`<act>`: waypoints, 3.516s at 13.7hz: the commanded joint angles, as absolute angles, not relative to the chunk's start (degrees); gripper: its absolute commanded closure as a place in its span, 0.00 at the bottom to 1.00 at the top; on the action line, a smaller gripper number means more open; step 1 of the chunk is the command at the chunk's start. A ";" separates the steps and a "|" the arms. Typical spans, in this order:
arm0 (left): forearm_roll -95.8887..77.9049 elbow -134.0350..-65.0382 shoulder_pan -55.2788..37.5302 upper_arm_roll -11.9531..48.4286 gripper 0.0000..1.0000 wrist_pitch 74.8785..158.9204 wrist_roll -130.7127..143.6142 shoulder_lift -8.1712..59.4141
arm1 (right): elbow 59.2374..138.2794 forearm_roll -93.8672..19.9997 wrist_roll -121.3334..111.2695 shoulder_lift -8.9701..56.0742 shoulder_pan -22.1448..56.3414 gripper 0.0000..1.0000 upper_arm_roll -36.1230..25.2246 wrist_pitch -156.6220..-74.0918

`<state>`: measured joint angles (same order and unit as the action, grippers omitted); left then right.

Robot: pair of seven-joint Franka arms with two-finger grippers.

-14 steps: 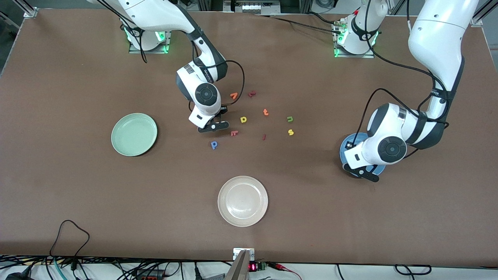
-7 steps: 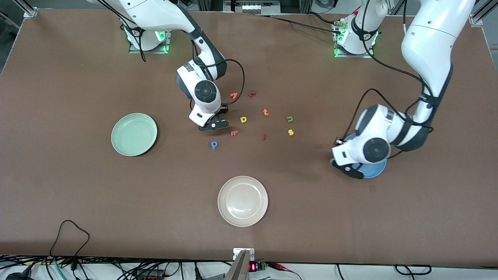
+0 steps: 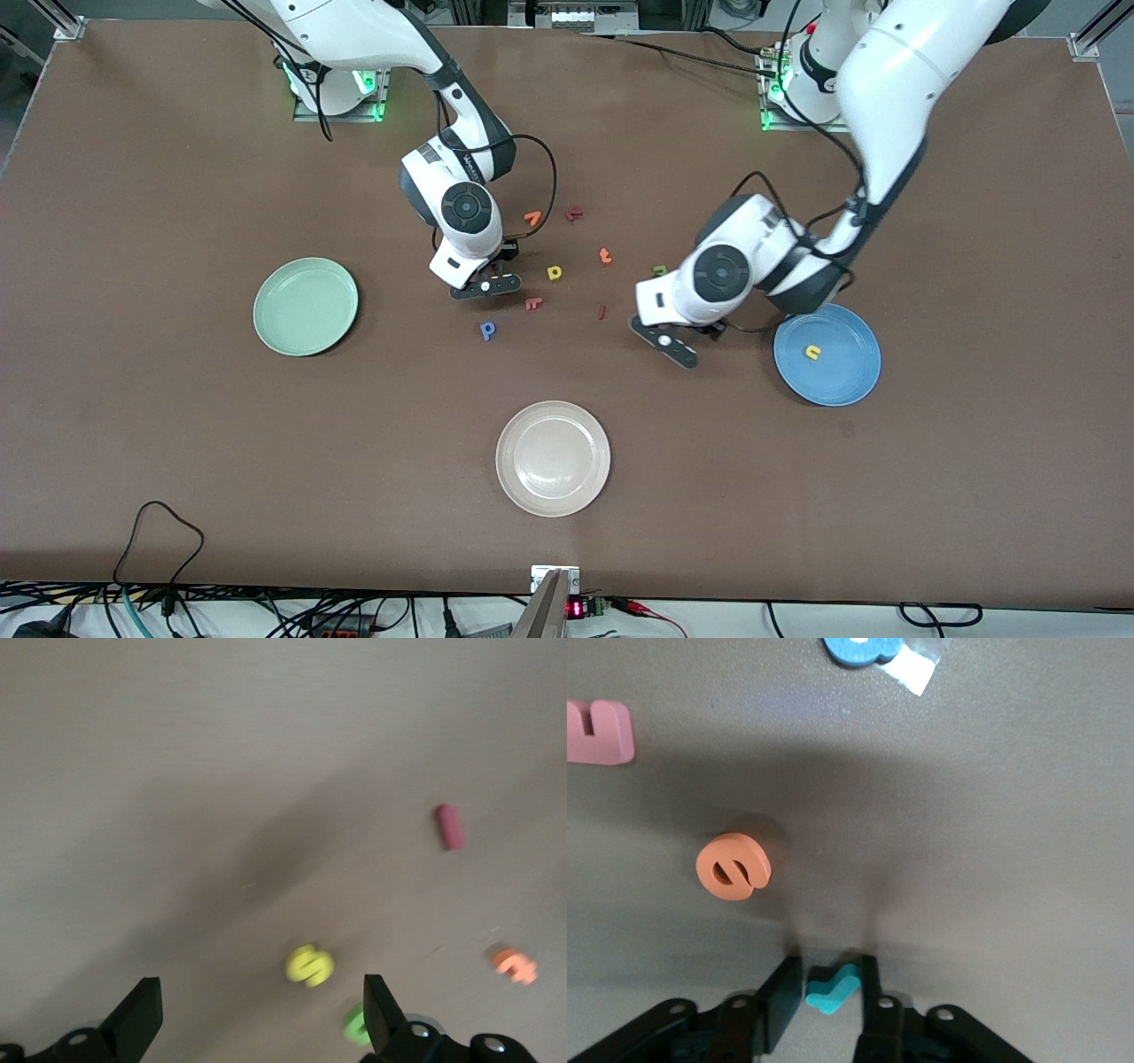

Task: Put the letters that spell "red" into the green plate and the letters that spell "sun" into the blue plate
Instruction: 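Grasp the yellow s with the left gripper while the right gripper lifts the teal letter, then drop the s into the blue plate while the right gripper drops teal into green plate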

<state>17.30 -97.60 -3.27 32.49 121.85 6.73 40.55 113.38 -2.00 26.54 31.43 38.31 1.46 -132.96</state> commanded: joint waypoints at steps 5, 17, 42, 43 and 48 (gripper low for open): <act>18.63 -101.68 -3.52 32.34 0.00 123.49 33.37 40.69 | 114.61 -1.32 26.46 31.46 37.97 0.77 1.85 -135.44; 18.54 -104.94 -3.08 32.17 0.81 130.43 38.94 42.63 | 113.82 -1.49 26.11 25.86 37.71 0.99 1.67 -134.65; 36.04 -105.65 21.88 41.81 0.00 107.60 13.80 34.46 | 126.12 5.01 6.24 21.54 2.64 0.01 1.49 -139.40; 34.90 -105.64 21.88 44.88 0.00 107.06 14.06 34.45 | 125.95 5.01 6.33 20.75 2.64 0.00 1.58 -138.96; 27.86 -106.17 16.81 50.62 0.00 109.15 28.86 37.35 | 125.07 4.57 7.12 15.30 3.25 0.00 4.99 -133.43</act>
<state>29.42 -105.61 18.85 49.77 108.37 21.69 35.85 124.64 4.30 6.81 18.41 3.39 2.14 -136.39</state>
